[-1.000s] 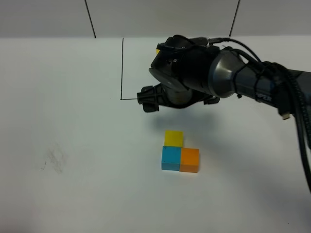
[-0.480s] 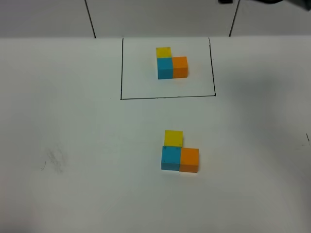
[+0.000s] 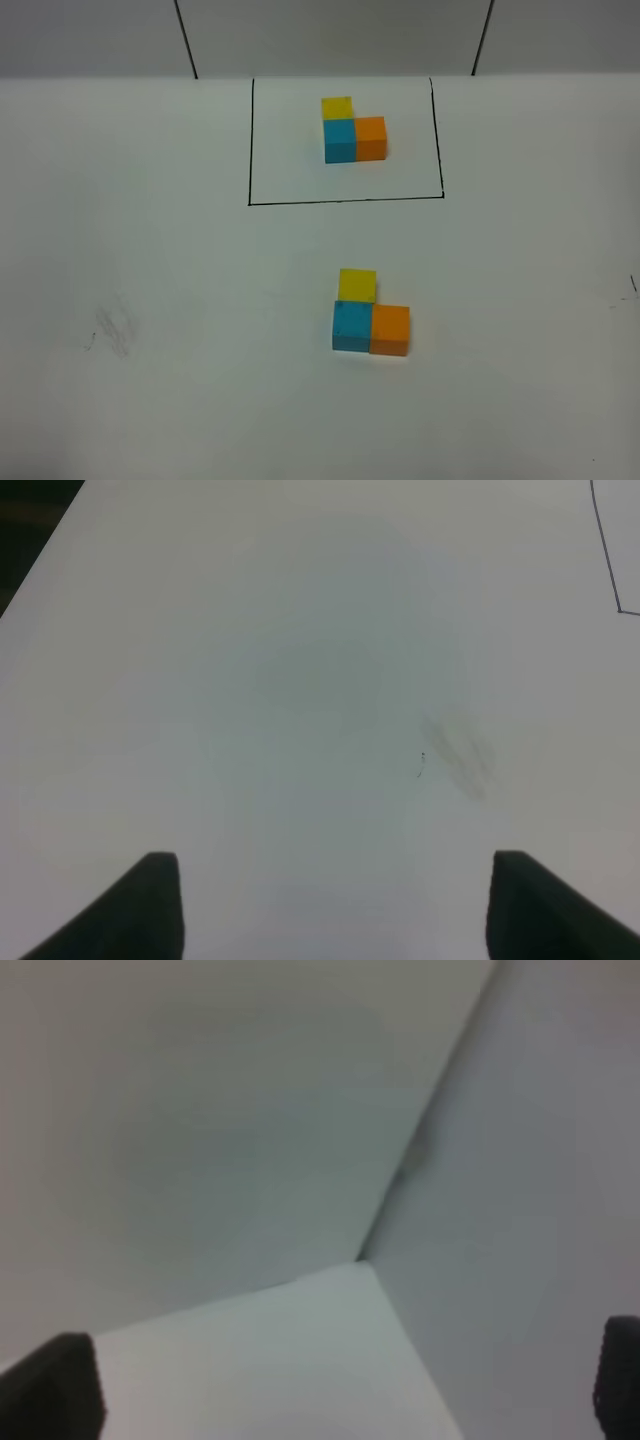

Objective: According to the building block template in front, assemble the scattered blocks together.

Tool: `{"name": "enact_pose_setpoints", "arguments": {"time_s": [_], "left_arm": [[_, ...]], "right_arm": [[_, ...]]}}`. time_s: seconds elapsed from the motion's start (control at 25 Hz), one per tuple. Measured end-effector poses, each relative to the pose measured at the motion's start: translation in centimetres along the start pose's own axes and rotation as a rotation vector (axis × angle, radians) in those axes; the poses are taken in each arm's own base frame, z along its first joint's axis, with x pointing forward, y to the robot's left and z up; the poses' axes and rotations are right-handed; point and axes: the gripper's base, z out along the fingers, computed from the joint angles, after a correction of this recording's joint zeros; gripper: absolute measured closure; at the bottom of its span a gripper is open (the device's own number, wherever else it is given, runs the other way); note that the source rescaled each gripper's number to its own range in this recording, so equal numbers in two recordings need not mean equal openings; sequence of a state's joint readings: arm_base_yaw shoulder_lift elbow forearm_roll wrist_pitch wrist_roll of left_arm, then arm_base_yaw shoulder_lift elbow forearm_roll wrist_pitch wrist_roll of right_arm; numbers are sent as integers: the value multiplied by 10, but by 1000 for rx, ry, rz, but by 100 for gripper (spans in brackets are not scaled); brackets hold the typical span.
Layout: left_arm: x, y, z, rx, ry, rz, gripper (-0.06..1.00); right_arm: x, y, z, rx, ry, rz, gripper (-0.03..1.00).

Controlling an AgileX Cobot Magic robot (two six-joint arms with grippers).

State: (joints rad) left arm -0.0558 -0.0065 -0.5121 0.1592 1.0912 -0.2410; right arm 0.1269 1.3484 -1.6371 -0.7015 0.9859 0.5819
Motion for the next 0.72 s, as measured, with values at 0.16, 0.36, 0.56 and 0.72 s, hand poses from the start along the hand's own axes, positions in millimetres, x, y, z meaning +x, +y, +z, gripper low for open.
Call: {"name": "enact_pose_setpoints", "arguments": {"time_s": [0.16,0.36,0.56,0.72], "left_arm": [[0,0,0,0,-1,0,49],[0,0,0,0,-1,-1,49],[0,0,0,0,-1,-1,49],[0,0,0,0,-1,-1,49]], "right_arm": [[1,-43,-16,79,39,34,-3],[5,-71,-58,111,50,4,-3],[15,-87,-118,-15,5,-141,-3],[25,-91,-161,-183,-83,-315,-3]]}}
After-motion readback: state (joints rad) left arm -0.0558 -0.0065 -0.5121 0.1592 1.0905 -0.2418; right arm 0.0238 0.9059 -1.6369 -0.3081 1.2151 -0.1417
